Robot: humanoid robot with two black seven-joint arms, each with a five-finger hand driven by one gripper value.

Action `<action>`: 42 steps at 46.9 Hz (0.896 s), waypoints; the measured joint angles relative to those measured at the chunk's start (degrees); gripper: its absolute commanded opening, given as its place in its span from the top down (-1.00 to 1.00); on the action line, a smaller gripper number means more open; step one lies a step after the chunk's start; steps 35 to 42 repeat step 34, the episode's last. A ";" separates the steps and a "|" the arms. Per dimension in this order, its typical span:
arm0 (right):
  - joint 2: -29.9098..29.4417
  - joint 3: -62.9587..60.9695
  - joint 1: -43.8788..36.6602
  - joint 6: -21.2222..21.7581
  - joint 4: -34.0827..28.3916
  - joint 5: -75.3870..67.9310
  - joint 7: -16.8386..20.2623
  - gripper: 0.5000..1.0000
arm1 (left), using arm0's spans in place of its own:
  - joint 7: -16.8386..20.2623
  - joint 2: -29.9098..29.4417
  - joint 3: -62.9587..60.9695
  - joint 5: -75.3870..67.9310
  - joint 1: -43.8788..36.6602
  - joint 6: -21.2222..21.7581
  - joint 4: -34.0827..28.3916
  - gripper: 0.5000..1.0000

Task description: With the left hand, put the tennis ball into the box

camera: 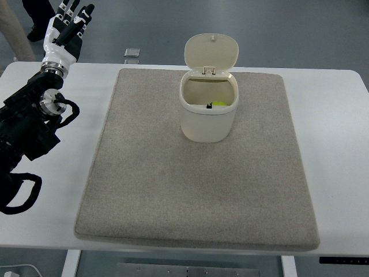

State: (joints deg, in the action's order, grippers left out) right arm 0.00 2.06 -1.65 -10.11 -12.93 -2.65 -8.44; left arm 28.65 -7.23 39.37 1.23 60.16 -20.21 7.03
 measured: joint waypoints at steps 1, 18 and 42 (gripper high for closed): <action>0.00 -0.02 -0.06 0.00 0.00 0.01 0.00 -0.75 | 0.00 0.02 0.00 0.00 -0.01 0.00 0.00 -0.95; 0.00 0.19 -0.14 0.00 0.06 0.17 0.00 -0.75 | 0.00 -0.05 0.00 0.00 -0.12 0.00 0.01 -0.95; 0.00 0.05 -0.12 -0.08 0.16 -0.34 0.09 -0.75 | 0.00 0.29 0.00 -0.08 -0.13 0.00 0.01 -0.95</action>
